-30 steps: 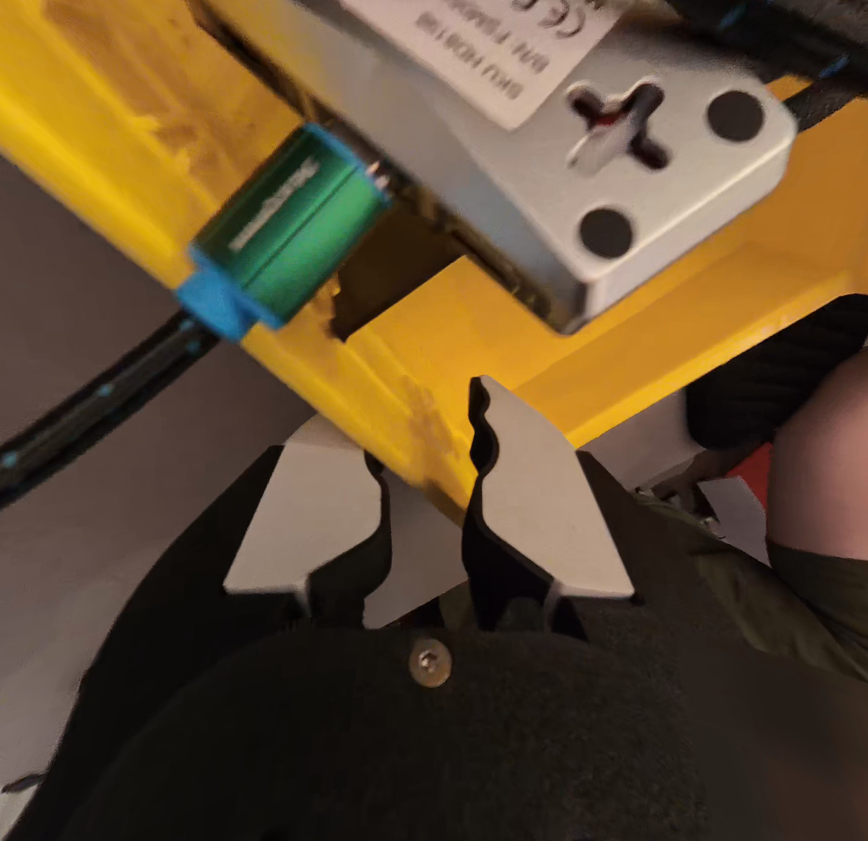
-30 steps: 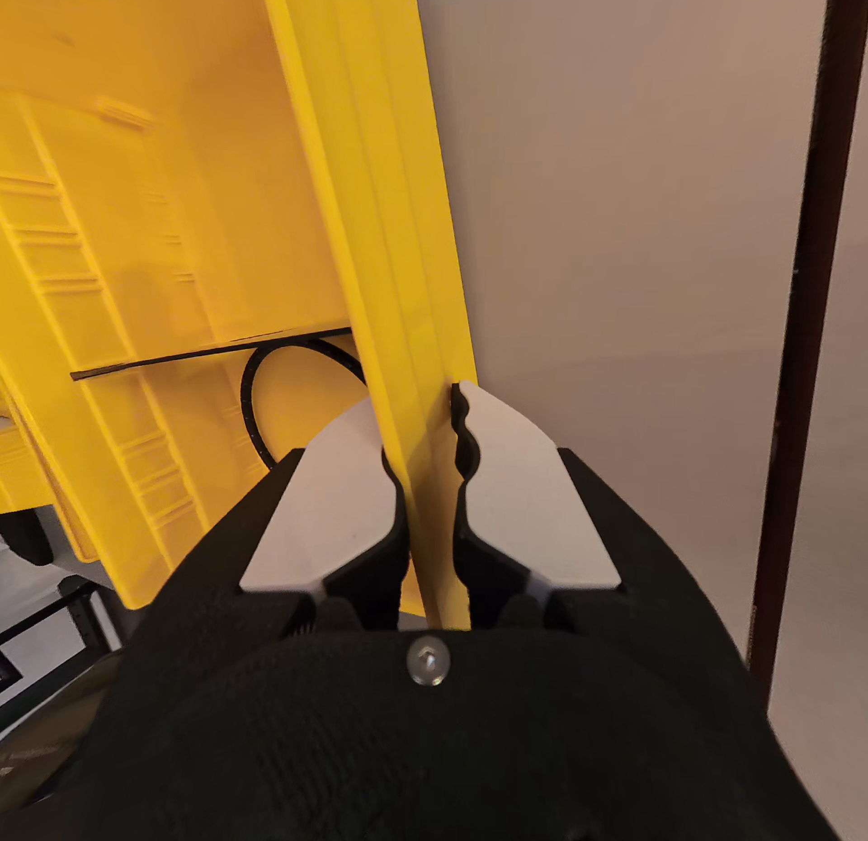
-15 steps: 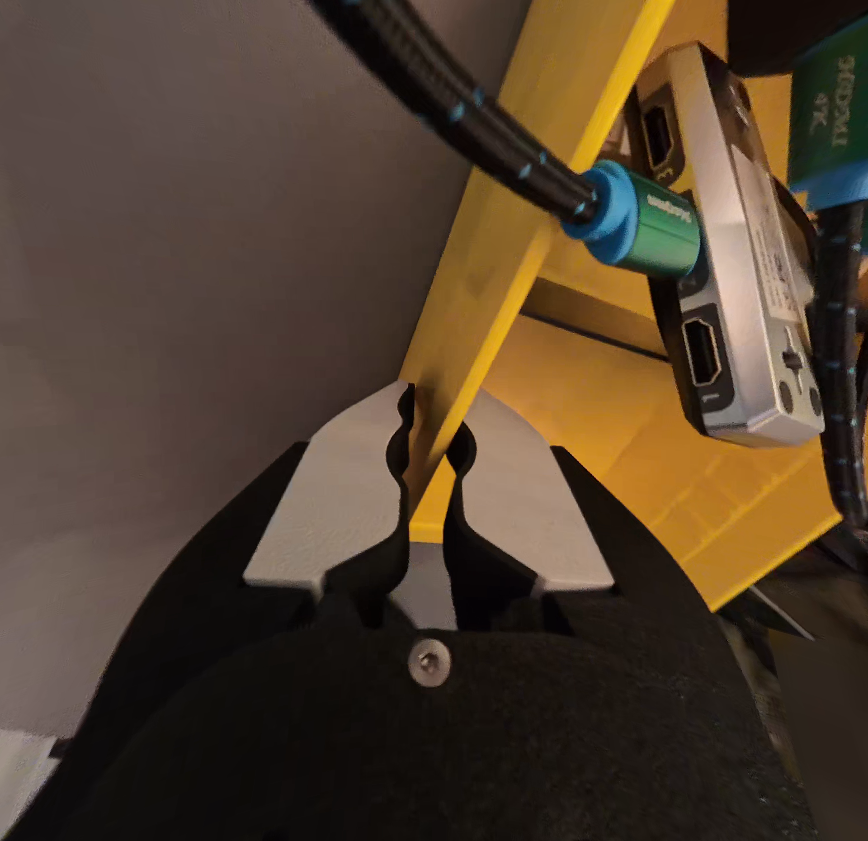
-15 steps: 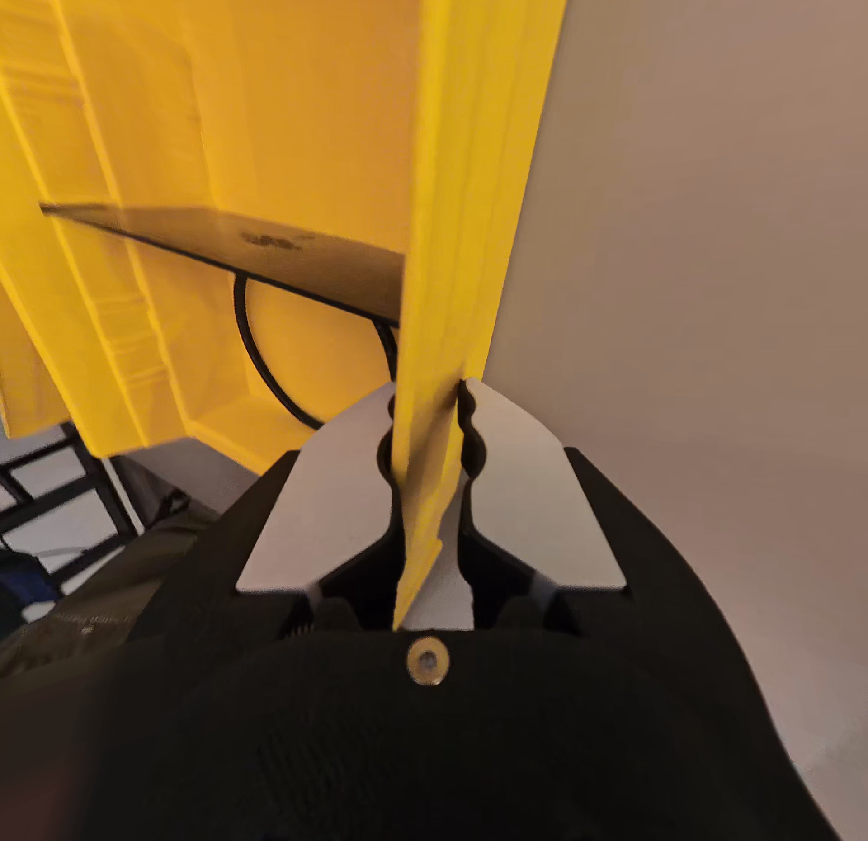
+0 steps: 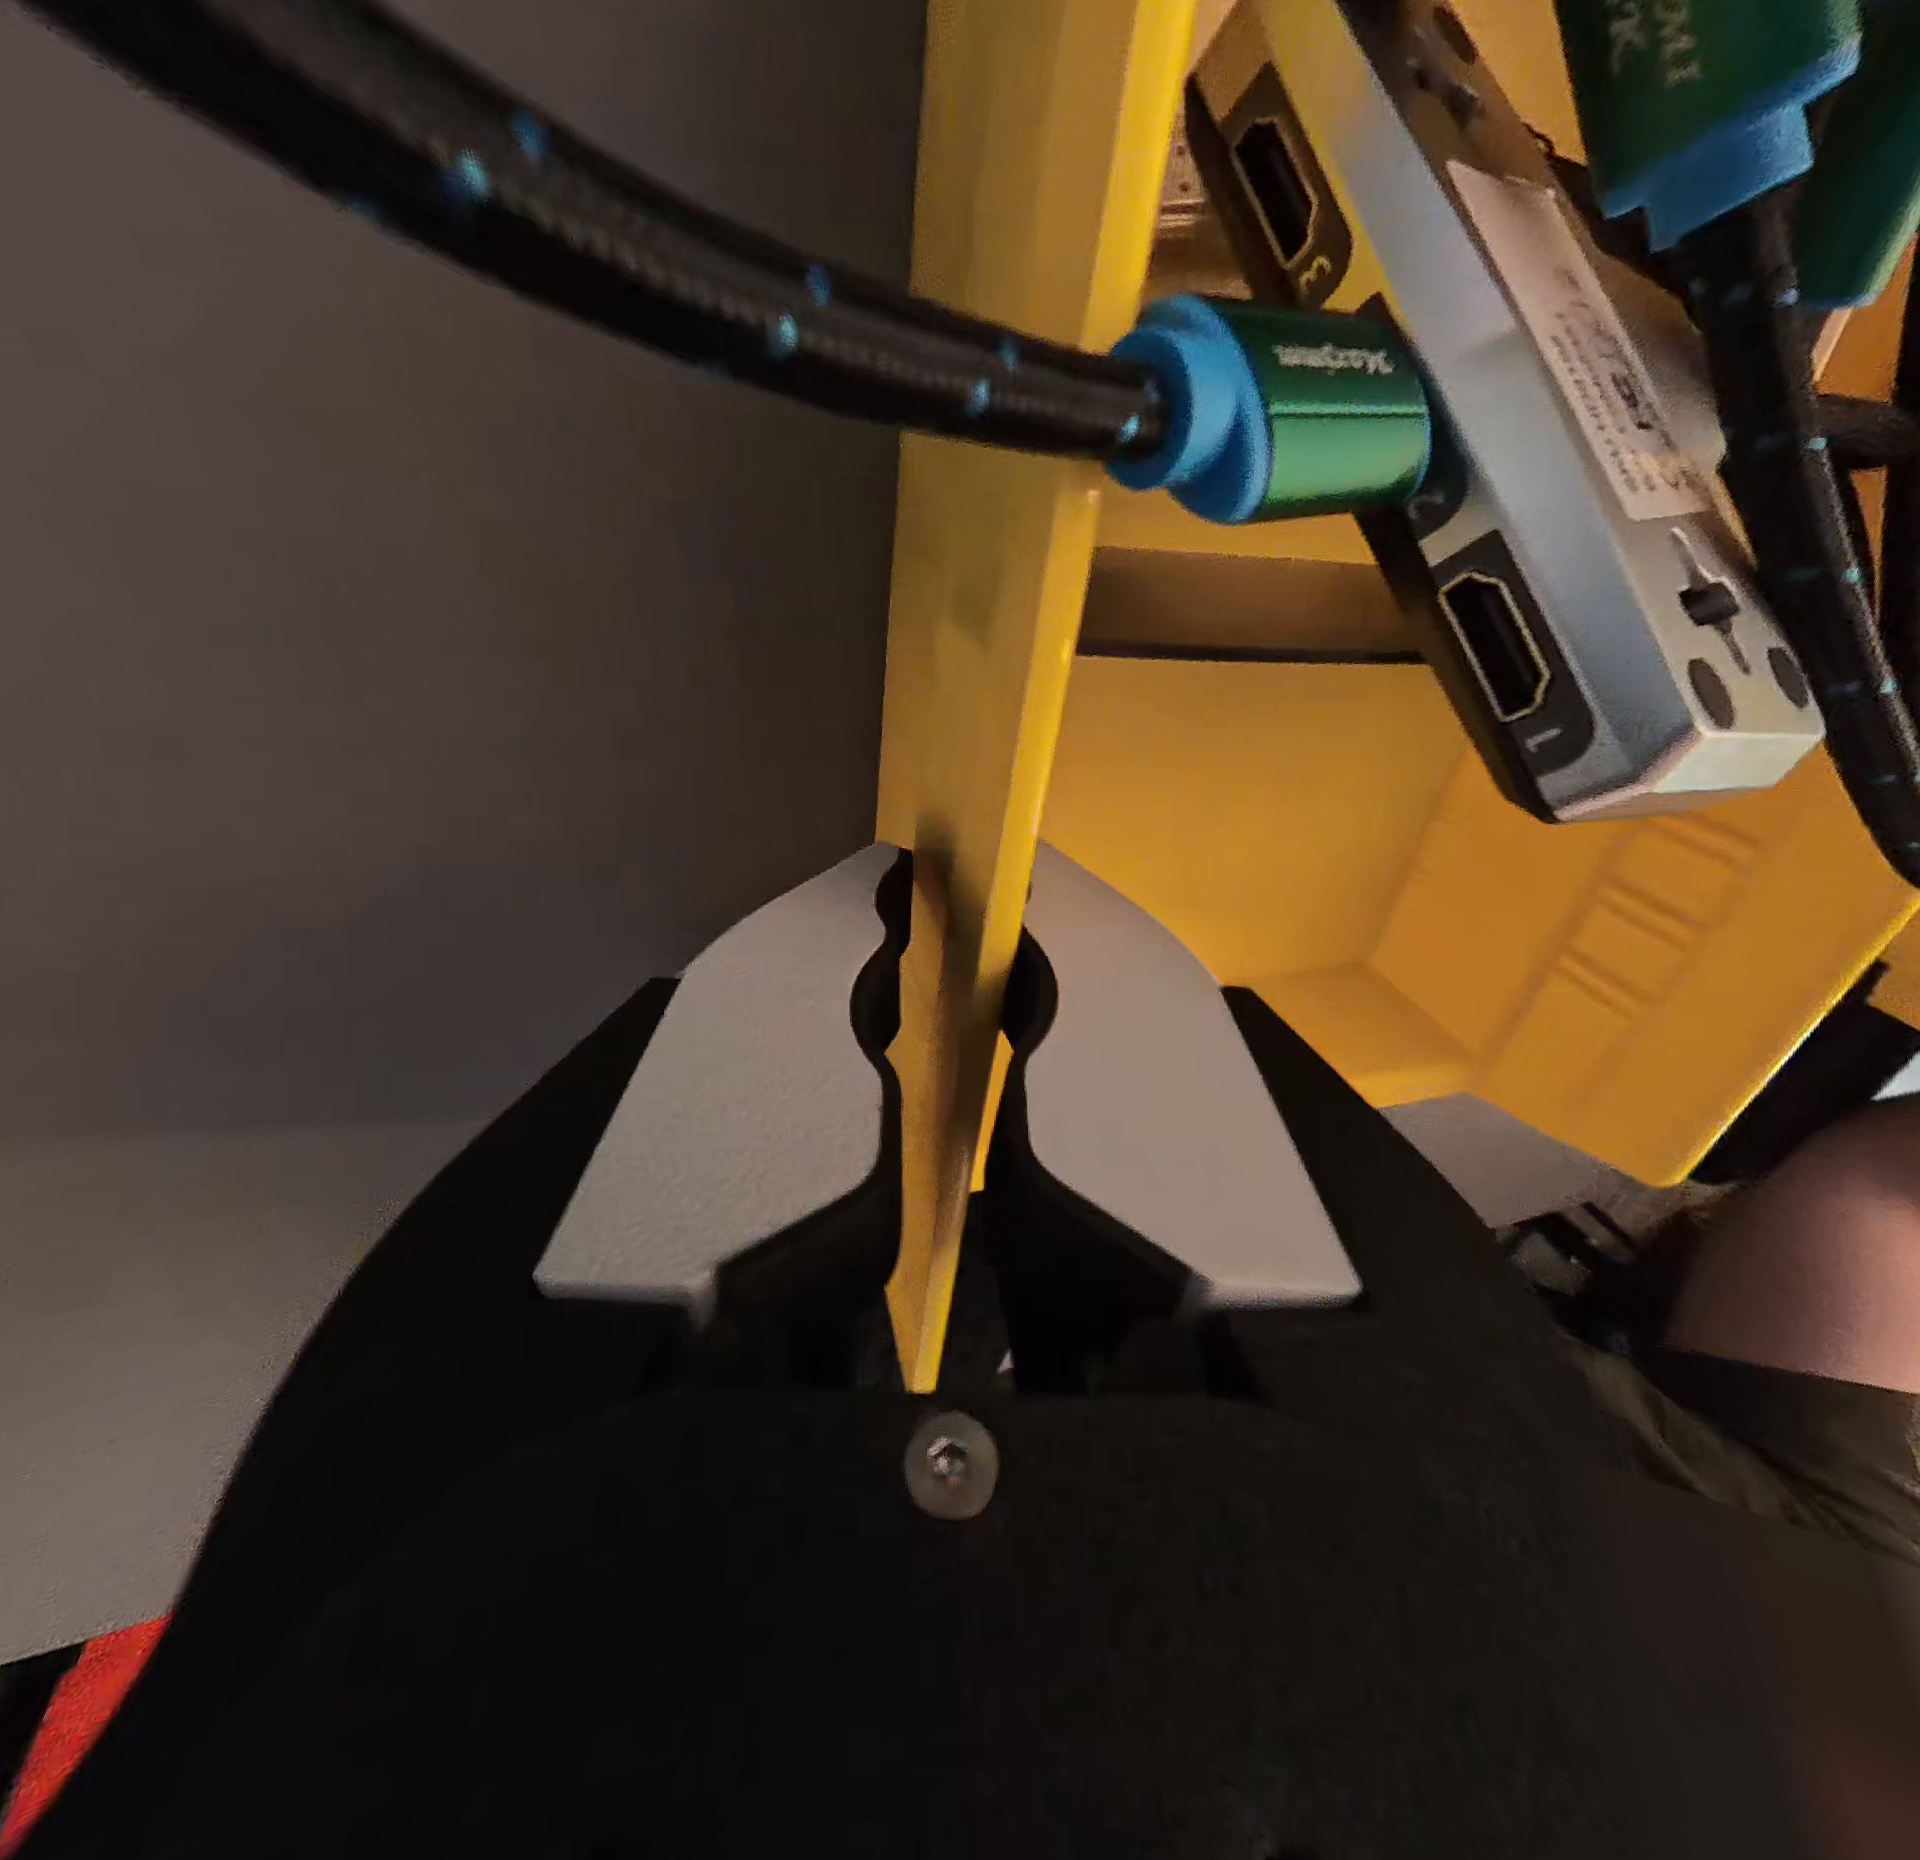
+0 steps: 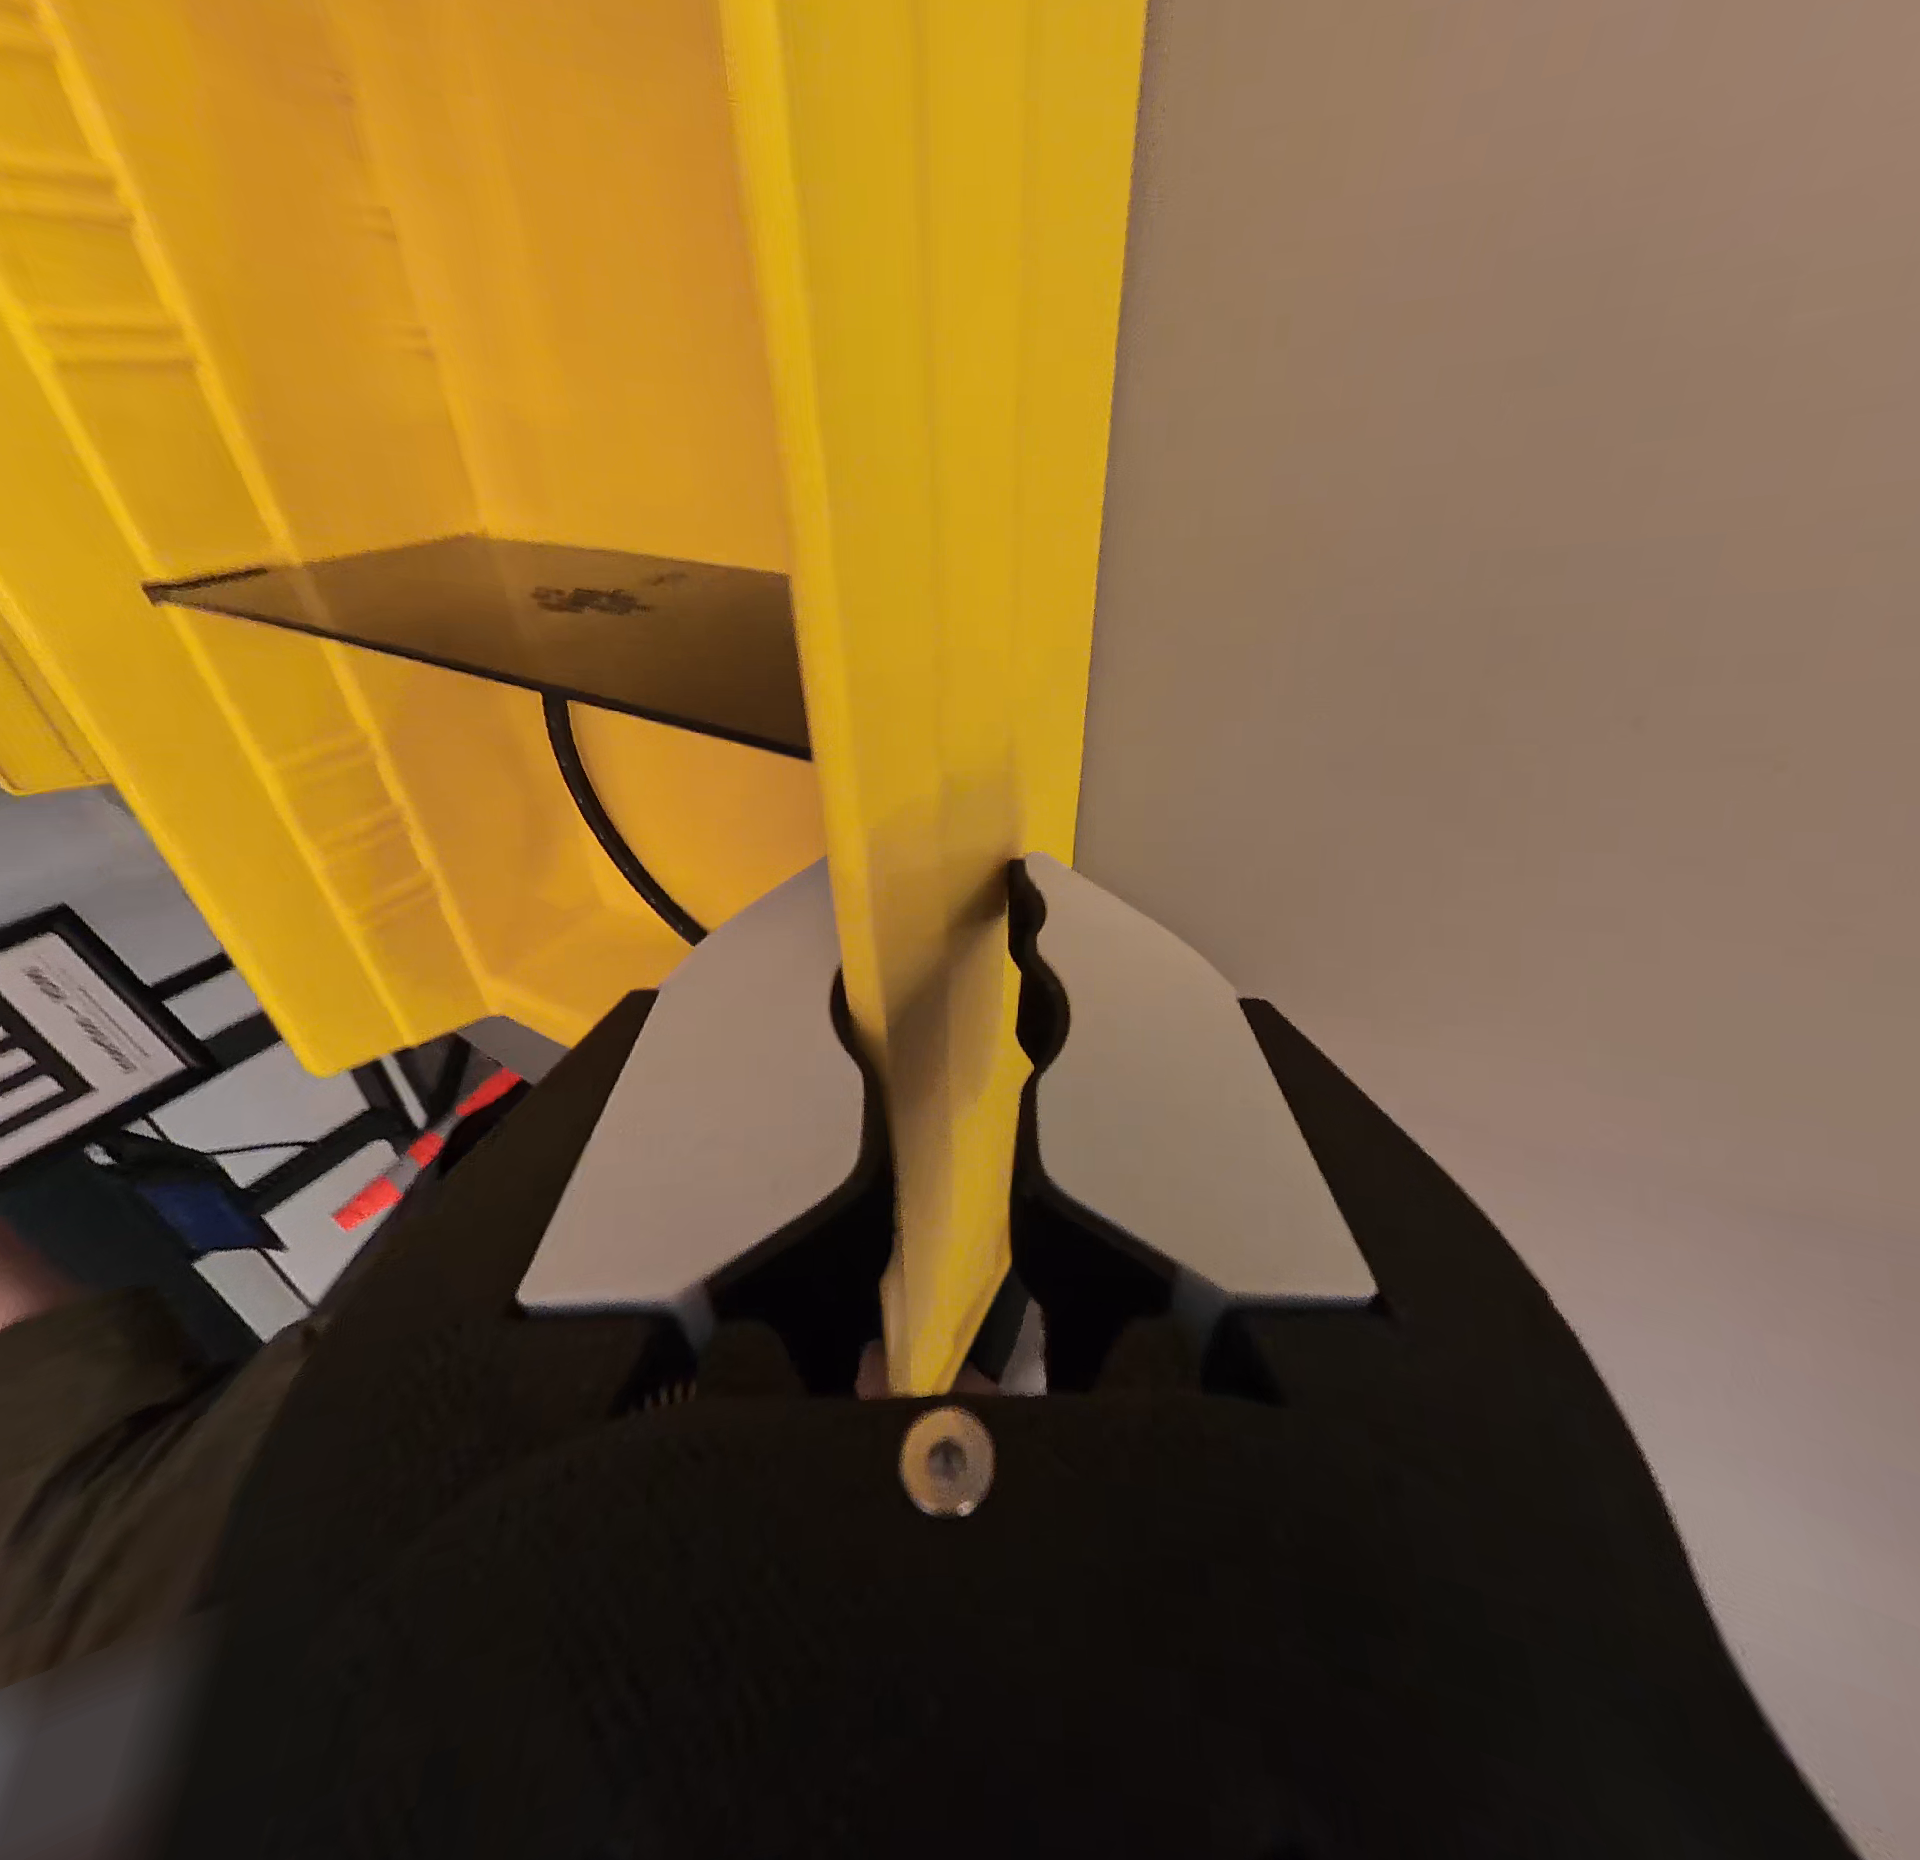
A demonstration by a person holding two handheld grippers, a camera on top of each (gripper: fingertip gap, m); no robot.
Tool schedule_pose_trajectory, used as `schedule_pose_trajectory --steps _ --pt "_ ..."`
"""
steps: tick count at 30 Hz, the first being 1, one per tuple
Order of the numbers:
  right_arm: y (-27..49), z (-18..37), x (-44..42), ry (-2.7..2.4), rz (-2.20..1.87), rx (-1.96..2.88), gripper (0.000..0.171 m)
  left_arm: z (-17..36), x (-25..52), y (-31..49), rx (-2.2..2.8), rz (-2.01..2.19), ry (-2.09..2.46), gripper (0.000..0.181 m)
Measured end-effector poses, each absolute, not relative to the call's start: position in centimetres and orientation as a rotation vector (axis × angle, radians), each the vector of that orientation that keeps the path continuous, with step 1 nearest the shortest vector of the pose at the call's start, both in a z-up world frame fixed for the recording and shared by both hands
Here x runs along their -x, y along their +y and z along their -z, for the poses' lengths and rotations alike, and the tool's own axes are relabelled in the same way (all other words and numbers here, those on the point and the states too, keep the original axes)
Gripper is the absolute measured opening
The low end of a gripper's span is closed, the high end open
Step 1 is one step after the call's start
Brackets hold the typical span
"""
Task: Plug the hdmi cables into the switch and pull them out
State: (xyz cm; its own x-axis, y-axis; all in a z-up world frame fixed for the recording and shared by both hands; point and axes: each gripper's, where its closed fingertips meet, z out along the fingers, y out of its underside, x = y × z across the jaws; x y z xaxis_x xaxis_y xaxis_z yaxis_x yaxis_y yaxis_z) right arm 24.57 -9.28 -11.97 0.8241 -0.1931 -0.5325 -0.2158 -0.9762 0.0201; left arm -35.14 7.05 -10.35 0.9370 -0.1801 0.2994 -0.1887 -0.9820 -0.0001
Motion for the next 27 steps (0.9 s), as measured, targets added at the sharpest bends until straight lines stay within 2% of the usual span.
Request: schedule_pose_trajectory --steps 14,27 --pt "-11.2 11.9 -26.9 0.356 -0.838 2.966 0.024 10.3 36.8 8.8 -3.104 -0.559 -0.194 0.016" --pt "-12.3 12.2 -28.3 0.287 -0.744 3.012 0.020 10.3 37.0 8.8 -3.129 -0.560 -0.145 0.016"
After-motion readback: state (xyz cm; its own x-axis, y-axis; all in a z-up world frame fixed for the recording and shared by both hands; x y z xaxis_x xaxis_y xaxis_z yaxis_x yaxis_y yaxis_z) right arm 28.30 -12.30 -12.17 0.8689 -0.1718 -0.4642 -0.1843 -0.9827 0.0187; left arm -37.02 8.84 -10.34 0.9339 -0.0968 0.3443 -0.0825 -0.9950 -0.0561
